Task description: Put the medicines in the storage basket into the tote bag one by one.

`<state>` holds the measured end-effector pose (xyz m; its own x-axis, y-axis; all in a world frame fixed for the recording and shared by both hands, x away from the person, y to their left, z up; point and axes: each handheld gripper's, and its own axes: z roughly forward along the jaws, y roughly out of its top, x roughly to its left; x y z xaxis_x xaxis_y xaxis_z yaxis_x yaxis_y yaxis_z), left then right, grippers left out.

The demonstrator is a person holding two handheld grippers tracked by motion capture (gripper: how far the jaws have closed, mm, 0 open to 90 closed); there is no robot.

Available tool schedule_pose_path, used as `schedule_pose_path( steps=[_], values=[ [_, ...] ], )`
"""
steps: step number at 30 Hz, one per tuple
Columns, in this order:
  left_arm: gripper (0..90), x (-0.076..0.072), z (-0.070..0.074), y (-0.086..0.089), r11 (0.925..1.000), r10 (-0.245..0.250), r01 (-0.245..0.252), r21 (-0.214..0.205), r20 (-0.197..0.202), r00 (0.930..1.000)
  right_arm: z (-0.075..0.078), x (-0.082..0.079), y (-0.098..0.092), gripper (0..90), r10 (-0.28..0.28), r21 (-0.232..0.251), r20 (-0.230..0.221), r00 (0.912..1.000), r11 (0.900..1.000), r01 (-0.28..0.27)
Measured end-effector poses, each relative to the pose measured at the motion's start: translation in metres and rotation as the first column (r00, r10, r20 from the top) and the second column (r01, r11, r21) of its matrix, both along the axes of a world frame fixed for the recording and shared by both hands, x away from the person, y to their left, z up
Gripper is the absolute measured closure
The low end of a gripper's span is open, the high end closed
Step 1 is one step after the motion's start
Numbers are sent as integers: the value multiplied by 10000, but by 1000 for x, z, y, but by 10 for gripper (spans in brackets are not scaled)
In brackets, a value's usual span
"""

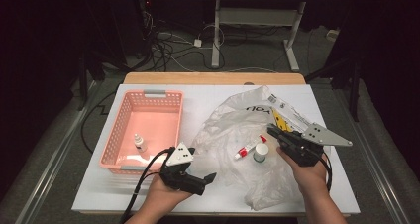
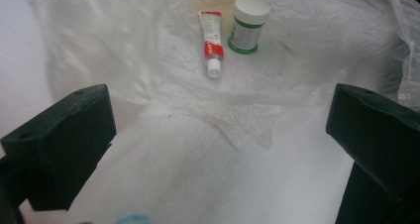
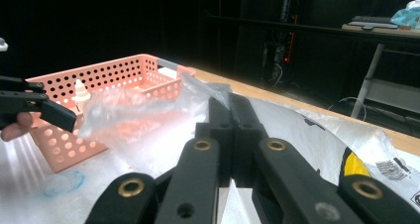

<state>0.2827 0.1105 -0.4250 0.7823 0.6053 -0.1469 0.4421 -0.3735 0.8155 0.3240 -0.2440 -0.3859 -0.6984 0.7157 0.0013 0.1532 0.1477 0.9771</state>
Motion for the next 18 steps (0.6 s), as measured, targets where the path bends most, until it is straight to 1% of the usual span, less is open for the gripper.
schedule_pose_path(
  steps=[5, 8, 10, 13, 15, 16, 18],
  values=[
    [0, -1, 1, 16, 9994, 334, -334, 5, 69, 9994, 0, 0, 0, 900, -25, -8, 7, 10000, 10000, 25],
    [0, 0, 1, 26, 9983, 577, -576, -125, 63, 9983, 0, 0, 0, 900, -32, -3, 10, 10000, 10000, 32],
    [0, 1, 1, 33, 9973, 722, -721, -123, 92, 9973, 0, 0, 0, 900, -40, -8, 17, 10000, 10000, 40],
    [0, 3, 2, 43, 9945, 1047, -1047, 4, 139, 9944, 0, 0, 0, 900, -48, 3, 20, 10000, 10000, 48],
    [0, 4, 2, 50, 9915, 1289, -1293, 143, 251, 9913, 1, -1, 0, 900, -36, -9, 21, 10000, 10000, 36],
    [0, 5, 2, 53, 9905, 1371, -1372, 68, 176, 9904, 1, -1, 0, 900, -35, -4, 32, 10000, 10000, 35],
    [0, 6, 2, 59, 9884, 1515, -1516, 67, 137, 9884, 1, -1, 0, 900, -26, 0, 34, 10000, 10000, 26]
  ],
)
